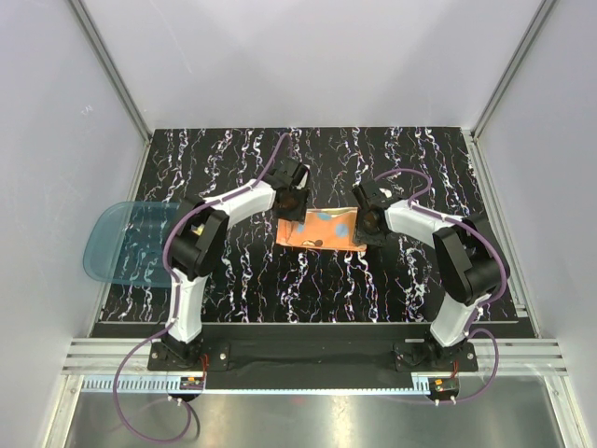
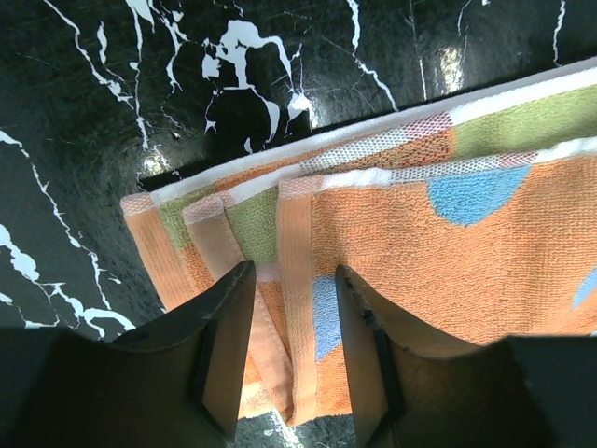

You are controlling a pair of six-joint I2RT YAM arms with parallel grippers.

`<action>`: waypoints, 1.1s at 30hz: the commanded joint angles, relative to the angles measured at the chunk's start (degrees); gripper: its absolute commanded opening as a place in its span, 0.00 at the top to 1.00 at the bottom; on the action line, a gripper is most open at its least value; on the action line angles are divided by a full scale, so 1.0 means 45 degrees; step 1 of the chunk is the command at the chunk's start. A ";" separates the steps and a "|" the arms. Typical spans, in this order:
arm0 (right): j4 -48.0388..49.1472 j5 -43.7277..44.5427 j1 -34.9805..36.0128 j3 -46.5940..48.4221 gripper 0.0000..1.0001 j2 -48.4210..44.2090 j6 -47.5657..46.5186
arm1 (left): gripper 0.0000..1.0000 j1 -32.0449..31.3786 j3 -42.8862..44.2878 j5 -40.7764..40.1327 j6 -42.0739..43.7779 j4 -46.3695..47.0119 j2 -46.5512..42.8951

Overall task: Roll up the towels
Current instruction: Fold the towel

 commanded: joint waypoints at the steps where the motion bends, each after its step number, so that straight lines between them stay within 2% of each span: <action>1: 0.0173 0.0184 -0.0119 -0.0213 0.51 0.0424 -0.0181 | 0.59 -0.0056 0.0515 0.0252 0.0267 0.0577 0.0142; 2: 0.0192 0.0184 -0.0138 -0.0194 0.52 0.0463 -0.0180 | 0.65 -0.0056 0.0535 0.0252 0.0268 0.0578 0.0142; 4: 0.0153 0.0145 -0.0138 -0.0175 0.52 0.0483 -0.0180 | 0.69 -0.0056 0.0477 0.0233 0.0248 0.0616 0.0064; 6: 0.0114 0.0126 -0.0138 -0.0136 0.52 0.0541 -0.0180 | 0.81 -0.0056 0.0438 0.0174 0.0229 0.0617 -0.0052; 9: 0.0075 0.0087 -0.0157 -0.0116 0.52 0.0619 -0.0239 | 0.90 -0.0056 0.0379 0.0077 0.0190 0.0617 -0.0228; 16: -0.0042 -0.0050 -0.0138 0.0040 0.53 0.0854 -0.0317 | 0.99 -0.0075 0.0183 -0.0723 0.0209 0.0441 -0.0834; 33: -0.0179 -0.0382 -0.0119 0.0294 0.53 0.1284 -0.0454 | 1.00 -0.0056 -0.0910 -0.2208 0.0014 0.0617 -0.1713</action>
